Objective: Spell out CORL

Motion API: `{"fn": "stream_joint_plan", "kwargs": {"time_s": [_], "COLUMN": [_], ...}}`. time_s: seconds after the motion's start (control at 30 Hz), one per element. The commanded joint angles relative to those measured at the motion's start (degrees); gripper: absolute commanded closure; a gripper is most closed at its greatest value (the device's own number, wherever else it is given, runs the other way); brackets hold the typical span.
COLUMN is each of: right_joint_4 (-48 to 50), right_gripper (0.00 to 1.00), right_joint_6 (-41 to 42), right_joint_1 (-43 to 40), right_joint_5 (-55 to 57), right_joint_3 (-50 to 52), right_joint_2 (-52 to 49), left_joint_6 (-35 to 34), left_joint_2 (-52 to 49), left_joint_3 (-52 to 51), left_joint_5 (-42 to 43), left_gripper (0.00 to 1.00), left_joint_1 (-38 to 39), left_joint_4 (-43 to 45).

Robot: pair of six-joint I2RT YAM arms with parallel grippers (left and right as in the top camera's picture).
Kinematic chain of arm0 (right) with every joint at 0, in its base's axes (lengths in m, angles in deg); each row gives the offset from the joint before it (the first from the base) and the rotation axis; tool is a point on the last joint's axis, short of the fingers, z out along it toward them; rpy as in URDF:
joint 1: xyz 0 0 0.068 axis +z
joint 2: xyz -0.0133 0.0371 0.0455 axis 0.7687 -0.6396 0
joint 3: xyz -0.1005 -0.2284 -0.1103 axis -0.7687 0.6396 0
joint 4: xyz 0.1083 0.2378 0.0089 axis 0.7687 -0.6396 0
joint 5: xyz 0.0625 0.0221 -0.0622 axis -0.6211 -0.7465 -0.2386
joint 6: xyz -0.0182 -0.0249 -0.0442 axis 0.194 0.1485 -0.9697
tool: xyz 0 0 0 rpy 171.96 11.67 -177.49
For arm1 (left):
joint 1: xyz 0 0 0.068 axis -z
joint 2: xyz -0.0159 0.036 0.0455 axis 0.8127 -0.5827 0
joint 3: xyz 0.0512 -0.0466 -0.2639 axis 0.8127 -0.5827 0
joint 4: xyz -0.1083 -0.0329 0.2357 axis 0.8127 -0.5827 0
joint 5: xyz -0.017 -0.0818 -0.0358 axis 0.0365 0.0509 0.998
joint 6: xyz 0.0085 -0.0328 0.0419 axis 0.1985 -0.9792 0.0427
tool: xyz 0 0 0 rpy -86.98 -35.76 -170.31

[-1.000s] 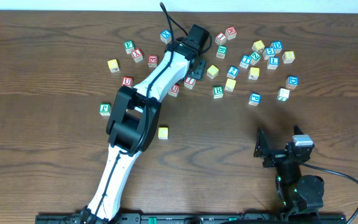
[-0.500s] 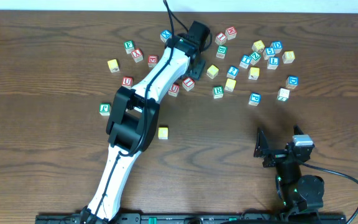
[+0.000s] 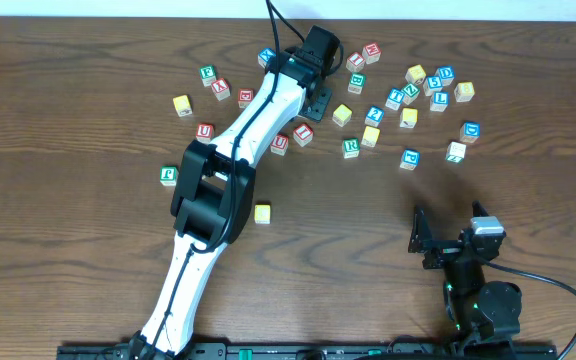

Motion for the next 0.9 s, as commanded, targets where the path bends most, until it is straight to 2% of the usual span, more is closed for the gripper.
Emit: {"fn": "stream_joint_plan", "kwargs": {"time_s": [0.0,0.2,0.37,0.47,0.87], "right_joint_4": [-0.22,-0.22,-0.24,-0.24,-0.22], "right_gripper": [0.01,0.01,0.01,0.01,0.01], "right_joint_6": [-0.72,-0.72,-0.72,-0.72,-0.72], "right_joint_1": [-0.63,-0.63,-0.63,-0.63,-0.63], "right_joint_5": [-0.26,-0.26,-0.26,-0.26,-0.26], "right_joint_3": [0.09,0.09,0.09,0.09,0.09], "right_joint_2": [0.42,0.42,0.42,0.42,0.42], "left_joint_6": [0.59,0.57,0.52,0.52,-0.11], "left_joint_2": [2.1,1.25,0.37,0.26,0.2], "left_joint_3": [1.25,1.25,1.25,1.25,1.09], "left_joint_5": [-0.79,-0.79,-0.79,-0.79,-0.79], "left_gripper": [0.44,0.47,0.45,0.39,0.39], "left_joint_1": [-0.28,-0.28,-0.28,-0.28,-0.28], "left_joint_4": [0.0,0.63,1.07,1.38,1.77]}}
